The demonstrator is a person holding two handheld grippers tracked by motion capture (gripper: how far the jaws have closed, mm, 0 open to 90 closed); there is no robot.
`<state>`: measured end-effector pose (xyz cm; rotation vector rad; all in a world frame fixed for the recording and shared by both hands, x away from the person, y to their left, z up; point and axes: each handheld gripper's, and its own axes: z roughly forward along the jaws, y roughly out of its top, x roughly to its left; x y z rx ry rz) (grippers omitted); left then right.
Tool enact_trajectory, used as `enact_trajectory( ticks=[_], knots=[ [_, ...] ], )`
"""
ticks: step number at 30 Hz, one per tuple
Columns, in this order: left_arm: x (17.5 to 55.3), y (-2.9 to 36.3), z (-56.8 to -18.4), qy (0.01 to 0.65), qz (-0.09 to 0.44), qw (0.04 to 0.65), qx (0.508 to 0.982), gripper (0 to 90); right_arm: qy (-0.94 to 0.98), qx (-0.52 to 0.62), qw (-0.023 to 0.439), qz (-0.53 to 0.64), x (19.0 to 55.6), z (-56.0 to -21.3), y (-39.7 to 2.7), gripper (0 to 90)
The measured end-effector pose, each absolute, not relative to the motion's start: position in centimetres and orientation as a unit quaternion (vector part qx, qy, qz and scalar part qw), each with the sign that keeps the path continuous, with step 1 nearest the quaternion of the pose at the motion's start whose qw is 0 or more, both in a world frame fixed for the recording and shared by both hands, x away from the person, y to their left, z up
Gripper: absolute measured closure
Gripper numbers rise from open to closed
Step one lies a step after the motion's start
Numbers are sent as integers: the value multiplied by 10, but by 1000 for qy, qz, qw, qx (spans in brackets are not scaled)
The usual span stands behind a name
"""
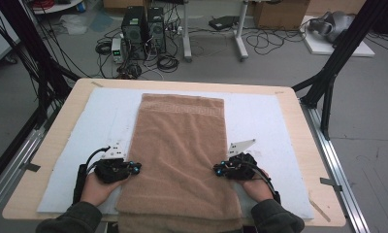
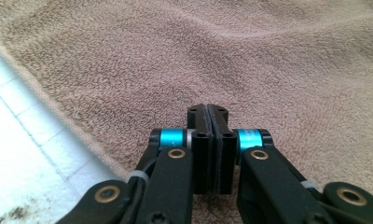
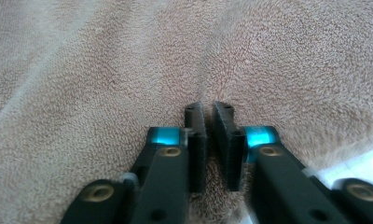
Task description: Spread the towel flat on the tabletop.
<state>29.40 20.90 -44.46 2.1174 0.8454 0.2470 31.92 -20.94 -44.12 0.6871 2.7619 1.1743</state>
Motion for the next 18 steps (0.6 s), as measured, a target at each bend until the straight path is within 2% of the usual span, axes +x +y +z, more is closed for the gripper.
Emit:
enact_trajectory(
  ticks=[6,11,14,18],
  knots=[
    [308,206,-434,351,126,427,824,895,894,222,64,384,331,-425,-208,865],
    [337,201,-416,371,166,439,801,895,879,253,97,393,358,-412,-214,865],
    [358,196,-411,388,193,441,786,895,866,281,113,398,376,-413,-218,864],
    [380,188,-421,402,192,415,793,894,862,310,116,384,395,-427,-216,828]
  ],
)
